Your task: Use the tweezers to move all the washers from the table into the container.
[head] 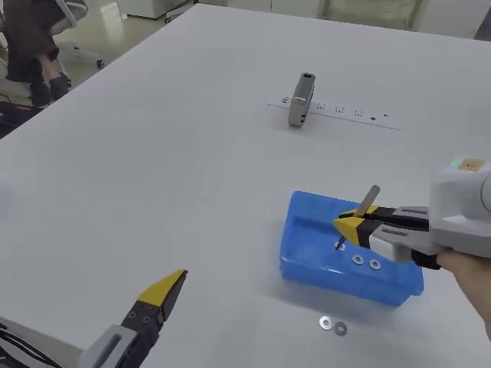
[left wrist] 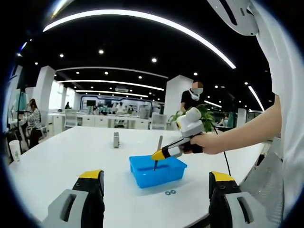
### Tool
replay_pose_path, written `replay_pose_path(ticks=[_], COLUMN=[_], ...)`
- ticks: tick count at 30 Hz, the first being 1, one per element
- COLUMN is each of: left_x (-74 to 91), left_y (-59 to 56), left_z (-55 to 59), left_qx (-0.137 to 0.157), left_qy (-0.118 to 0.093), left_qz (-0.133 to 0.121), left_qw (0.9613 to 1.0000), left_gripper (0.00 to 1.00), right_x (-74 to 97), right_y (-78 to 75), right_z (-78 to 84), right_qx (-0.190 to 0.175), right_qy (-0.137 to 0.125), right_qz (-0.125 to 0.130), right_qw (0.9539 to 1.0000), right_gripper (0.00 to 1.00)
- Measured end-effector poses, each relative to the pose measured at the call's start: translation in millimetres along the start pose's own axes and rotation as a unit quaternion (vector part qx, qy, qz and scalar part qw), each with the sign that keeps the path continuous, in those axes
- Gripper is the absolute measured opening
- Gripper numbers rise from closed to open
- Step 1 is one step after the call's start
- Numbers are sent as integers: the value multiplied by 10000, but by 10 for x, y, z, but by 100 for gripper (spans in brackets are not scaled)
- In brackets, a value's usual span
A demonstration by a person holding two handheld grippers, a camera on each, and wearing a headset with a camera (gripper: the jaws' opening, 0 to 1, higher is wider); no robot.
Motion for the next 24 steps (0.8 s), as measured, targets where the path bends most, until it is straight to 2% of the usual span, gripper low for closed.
replay_pose_path(ticks=[6, 24], left_x=[-8, -7], left_y=[-6, -6], left_z=[-18, -16], left_qx=[-2, -3], left_qy=[-6, -8], left_qz=[1, 2], left_qw=[10000, 10000], left_gripper=[93, 92], right_x=[-21, -49], right_y=[-11, 30], right_z=[36, 109], right_qx=[-97, -57], right_qy=[43, 160], right_qz=[-9, -41], right_qw=[9999, 9998], right_gripper=[3, 3])
Point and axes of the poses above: the centre of the closed fingertips' face, and the gripper's own axes: x roughly backward along the fingers, y roughly to its left, z roughly out of its underside, the point moved 3 cm from there along x, roughly backward along the fingers, and after that the axes turned 6 degrees about x, right-handed, at the moved point
